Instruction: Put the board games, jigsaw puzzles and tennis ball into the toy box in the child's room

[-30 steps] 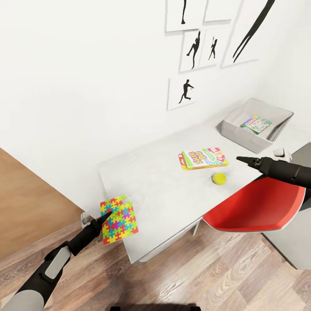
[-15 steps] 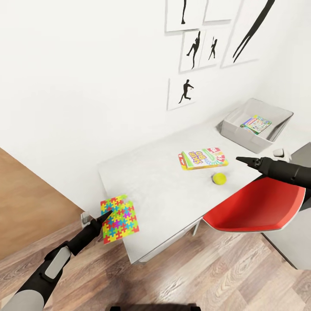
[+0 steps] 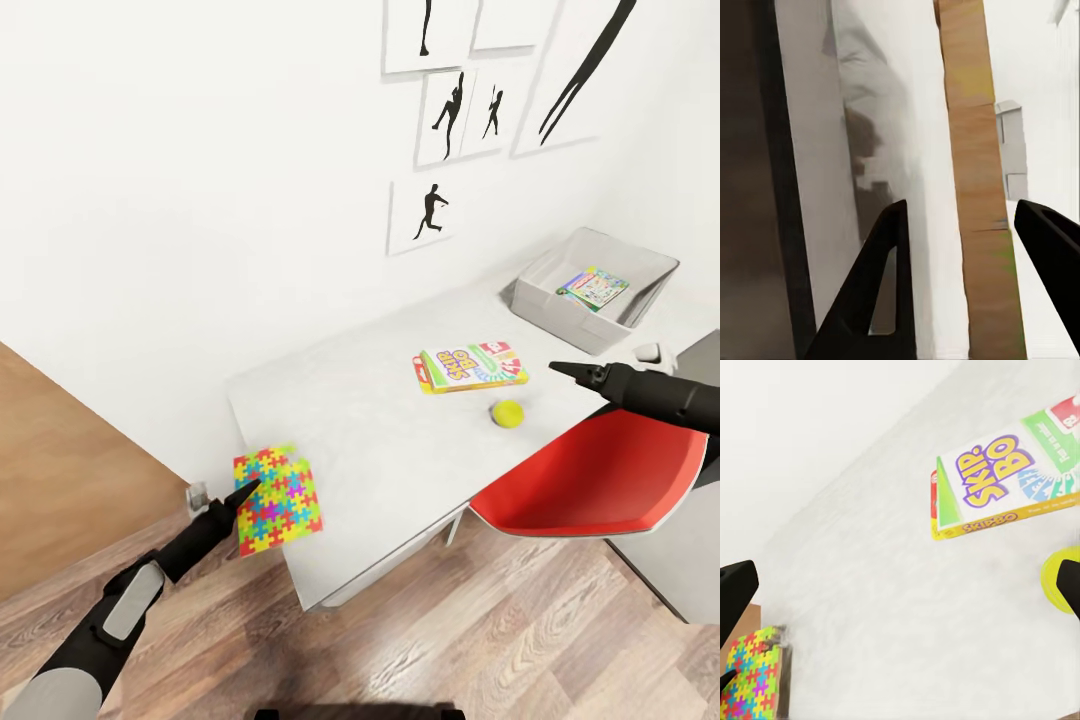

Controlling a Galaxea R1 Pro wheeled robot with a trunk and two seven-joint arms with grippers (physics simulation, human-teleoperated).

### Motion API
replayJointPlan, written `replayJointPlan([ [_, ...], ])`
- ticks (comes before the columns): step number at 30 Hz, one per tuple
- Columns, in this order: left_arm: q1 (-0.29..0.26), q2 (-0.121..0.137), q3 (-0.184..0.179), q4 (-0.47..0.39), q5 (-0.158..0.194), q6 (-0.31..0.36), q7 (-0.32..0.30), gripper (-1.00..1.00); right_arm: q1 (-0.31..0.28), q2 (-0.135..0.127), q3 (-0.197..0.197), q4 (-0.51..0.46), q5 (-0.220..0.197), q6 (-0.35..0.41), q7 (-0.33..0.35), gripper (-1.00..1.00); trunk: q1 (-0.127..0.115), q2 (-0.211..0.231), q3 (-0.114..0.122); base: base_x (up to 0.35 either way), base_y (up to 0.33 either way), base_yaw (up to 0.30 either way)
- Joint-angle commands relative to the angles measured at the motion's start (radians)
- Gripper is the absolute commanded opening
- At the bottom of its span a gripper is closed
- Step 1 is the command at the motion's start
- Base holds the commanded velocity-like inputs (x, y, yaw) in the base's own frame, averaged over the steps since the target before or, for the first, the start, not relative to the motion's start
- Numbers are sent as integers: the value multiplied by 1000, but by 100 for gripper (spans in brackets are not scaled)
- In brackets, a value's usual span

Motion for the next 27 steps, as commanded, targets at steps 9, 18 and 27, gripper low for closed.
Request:
replayJointPlan([
  [9, 54, 0, 0, -248, 9, 99, 25, -100, -2, -5, -6, 0, 8, 5, 14, 100, 1, -2, -1, 0, 0, 0],
  [18, 72, -4, 2, -426, 21, 208, 87, -100, -8, -9, -23, 0, 8, 5, 68, 100, 1, -2, -1, 0, 0, 0],
  [27, 67, -13, 10, -592, 90, 381, 170, -100, -13, -29, -64, 0, 9, 5, 145, 100, 1, -2, -1, 0, 0, 0],
])
